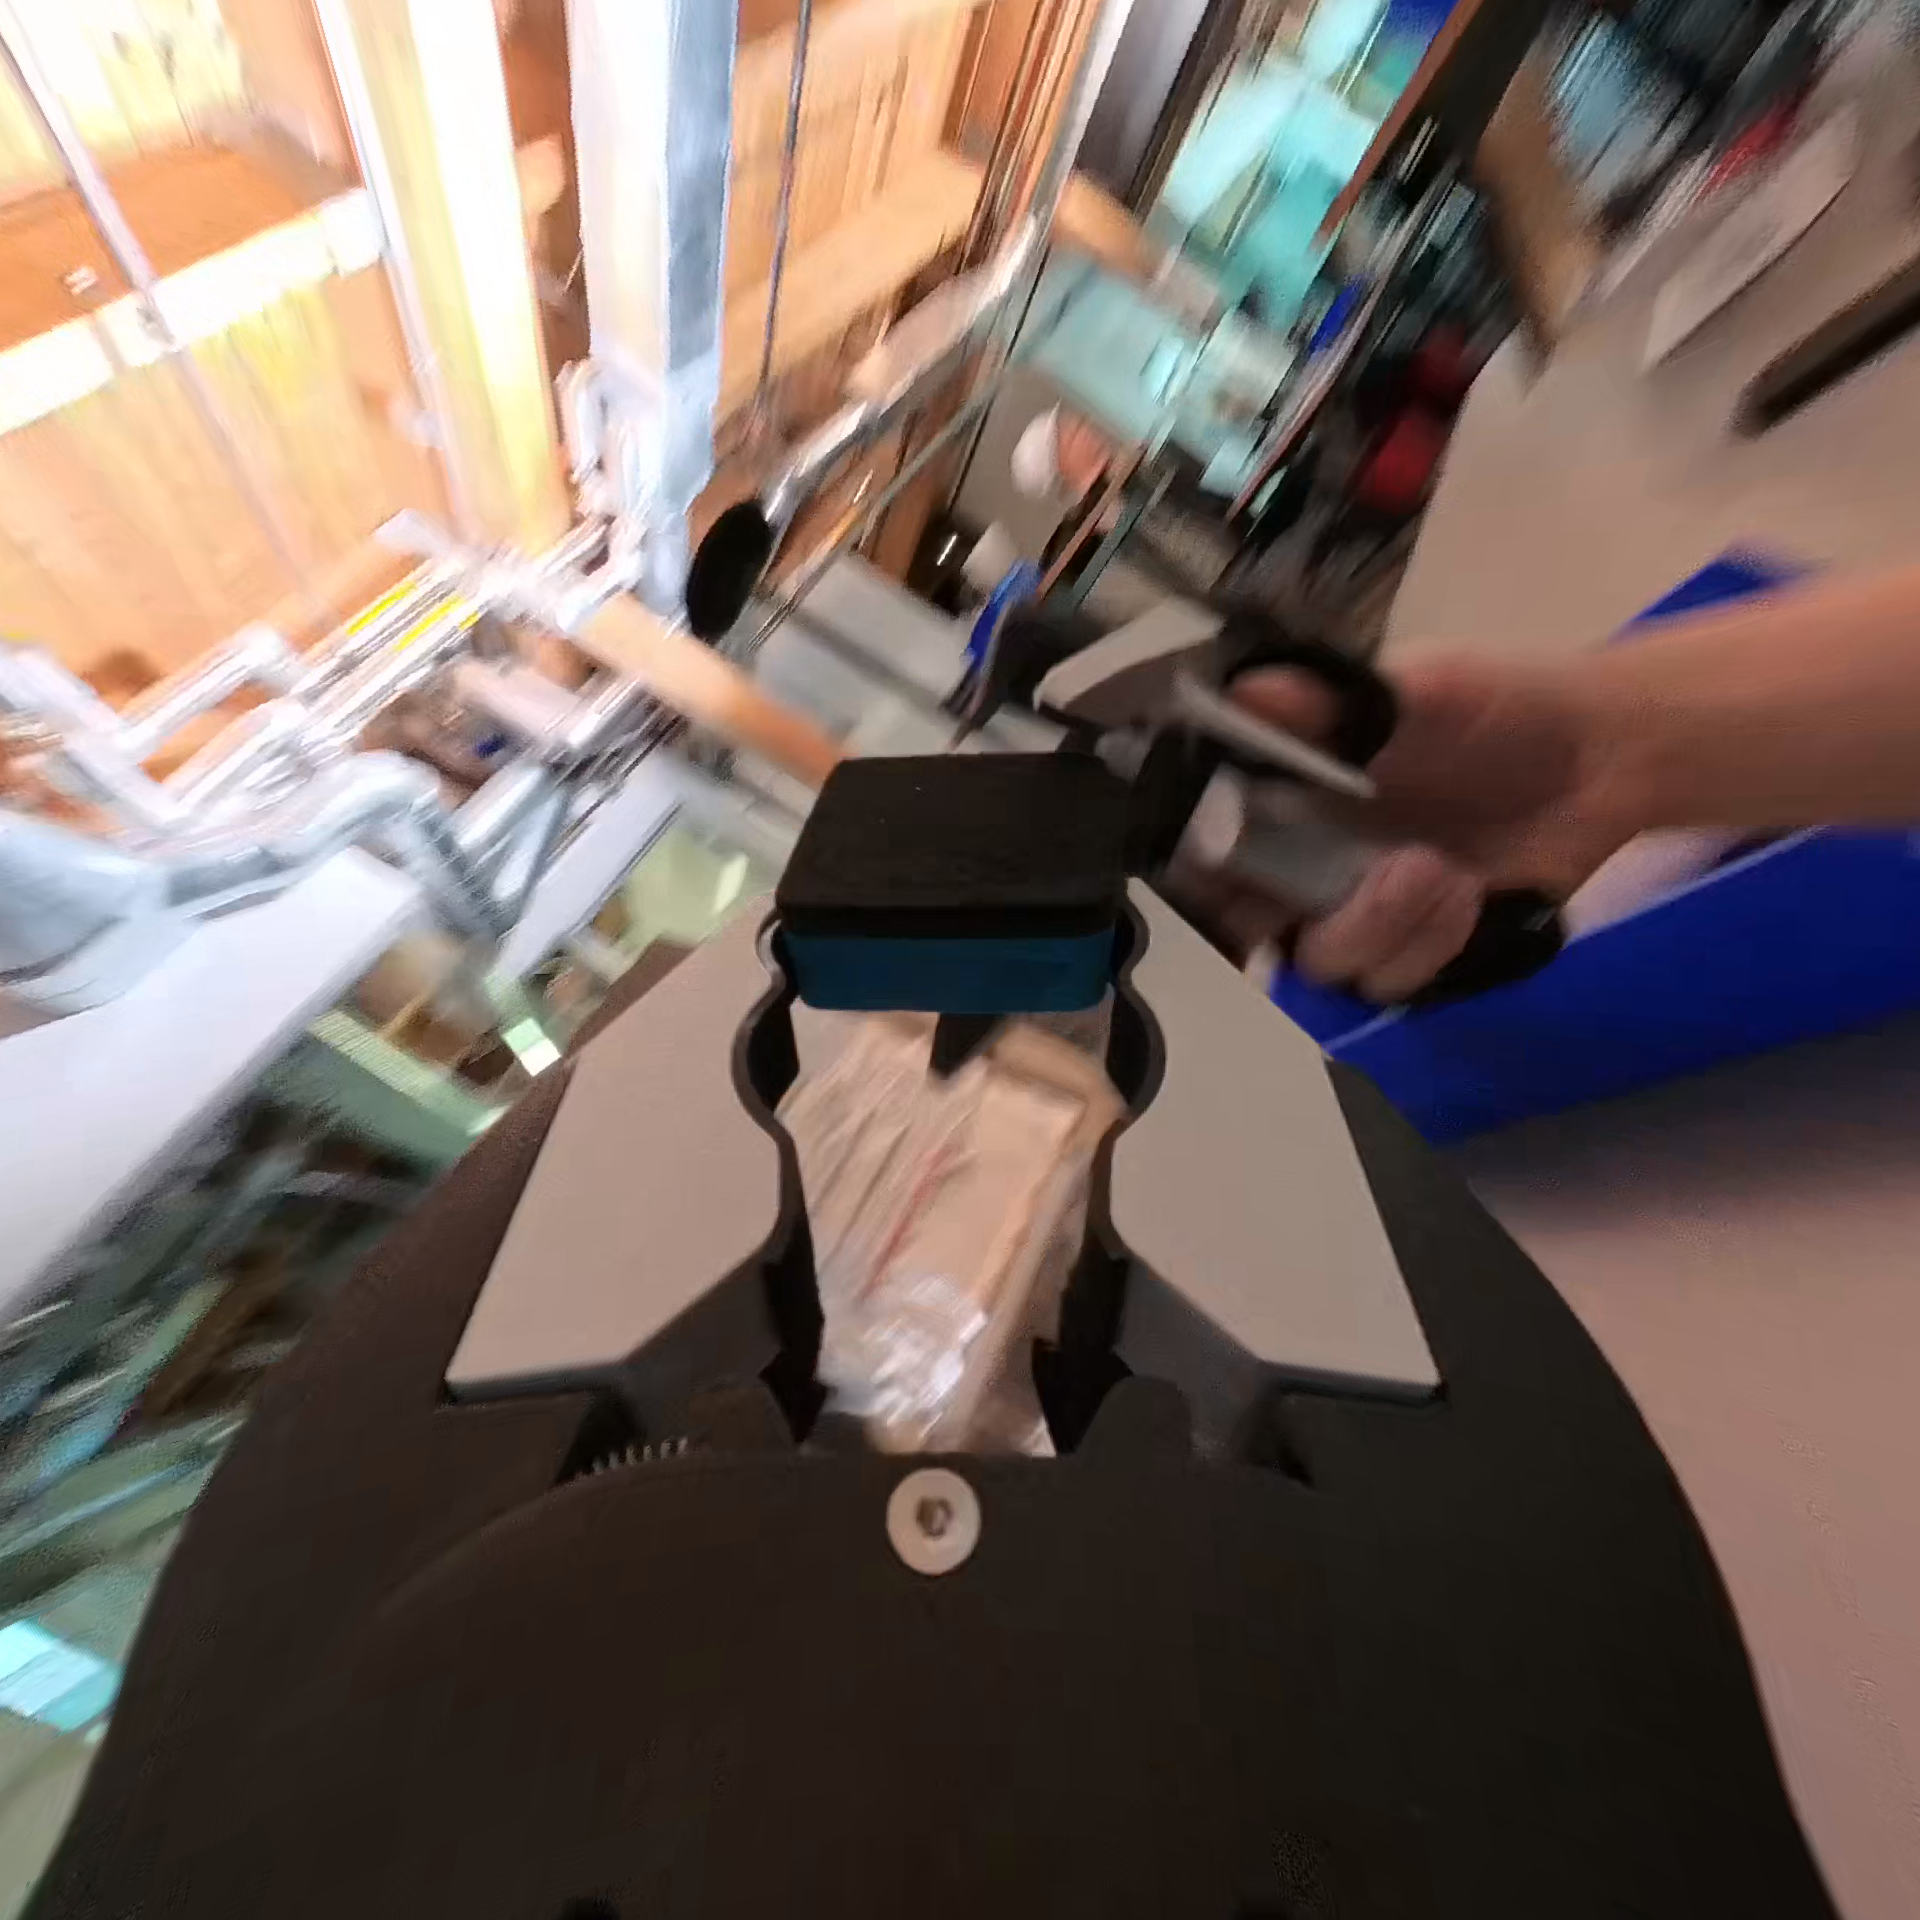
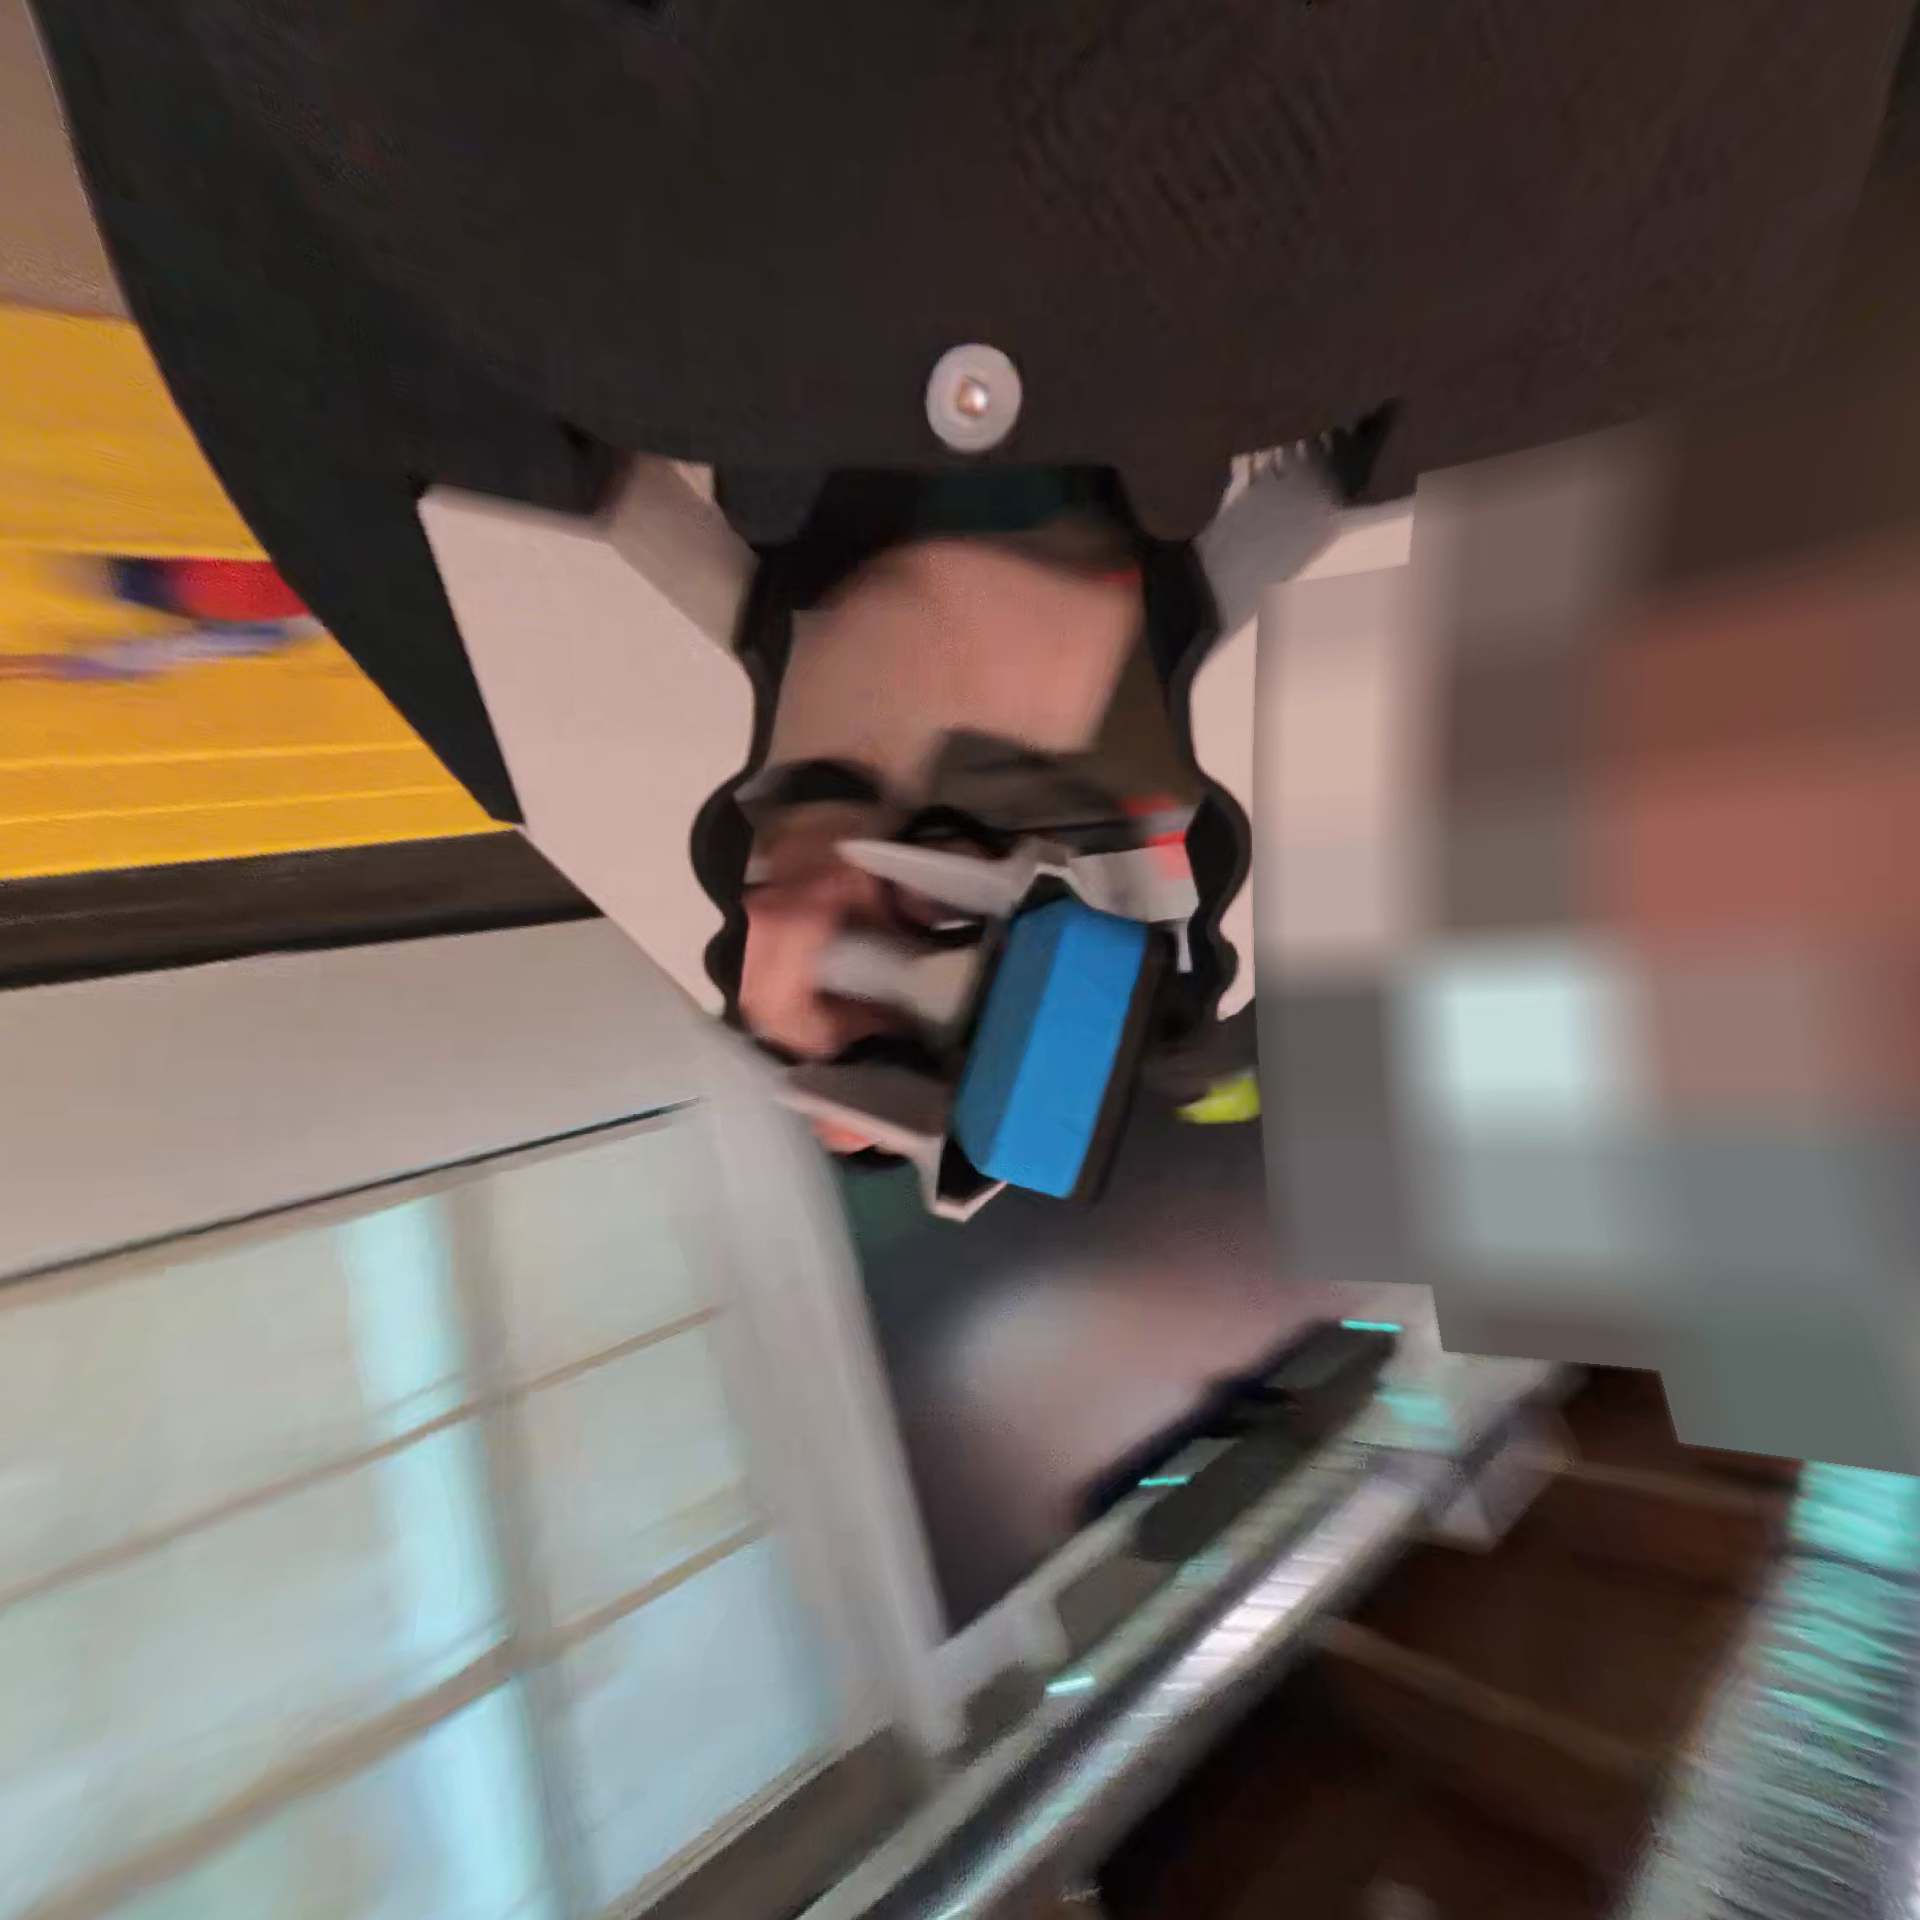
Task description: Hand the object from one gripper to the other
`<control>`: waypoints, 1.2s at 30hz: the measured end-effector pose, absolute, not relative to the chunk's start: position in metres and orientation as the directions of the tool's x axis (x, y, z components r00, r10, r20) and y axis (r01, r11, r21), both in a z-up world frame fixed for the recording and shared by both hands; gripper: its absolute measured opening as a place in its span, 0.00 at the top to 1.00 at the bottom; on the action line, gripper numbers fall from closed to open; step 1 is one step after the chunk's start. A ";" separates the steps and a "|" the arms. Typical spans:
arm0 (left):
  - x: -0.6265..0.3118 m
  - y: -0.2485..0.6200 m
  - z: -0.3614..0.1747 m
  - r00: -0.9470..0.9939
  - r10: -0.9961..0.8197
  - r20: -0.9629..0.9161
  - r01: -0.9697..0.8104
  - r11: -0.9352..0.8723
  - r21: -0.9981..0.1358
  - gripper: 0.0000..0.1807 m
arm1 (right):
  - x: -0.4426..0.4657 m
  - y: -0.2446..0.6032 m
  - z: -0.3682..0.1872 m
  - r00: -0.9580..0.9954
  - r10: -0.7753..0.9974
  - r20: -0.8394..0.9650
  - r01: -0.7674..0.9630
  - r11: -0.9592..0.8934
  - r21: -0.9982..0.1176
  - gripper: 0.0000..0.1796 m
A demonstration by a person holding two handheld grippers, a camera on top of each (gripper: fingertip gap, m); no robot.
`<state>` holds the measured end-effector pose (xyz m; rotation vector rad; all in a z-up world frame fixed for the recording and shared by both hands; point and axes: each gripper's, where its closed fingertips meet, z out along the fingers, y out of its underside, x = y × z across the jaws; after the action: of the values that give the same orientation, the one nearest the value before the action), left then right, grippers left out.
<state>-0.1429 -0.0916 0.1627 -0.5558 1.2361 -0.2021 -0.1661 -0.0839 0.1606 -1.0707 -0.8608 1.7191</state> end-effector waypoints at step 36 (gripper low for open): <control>-0.181 0.017 0.114 0.357 -0.487 -0.797 -0.635 0.499 -0.589 0.62 | 0.214 0.025 -0.074 0.996 -0.075 0.053 -0.021 -0.745 -0.666 0.67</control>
<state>-0.1809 0.0174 0.1140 -1.1265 1.2788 0.1277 0.2142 0.0248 -0.0738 -2.4110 0.0662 -0.0986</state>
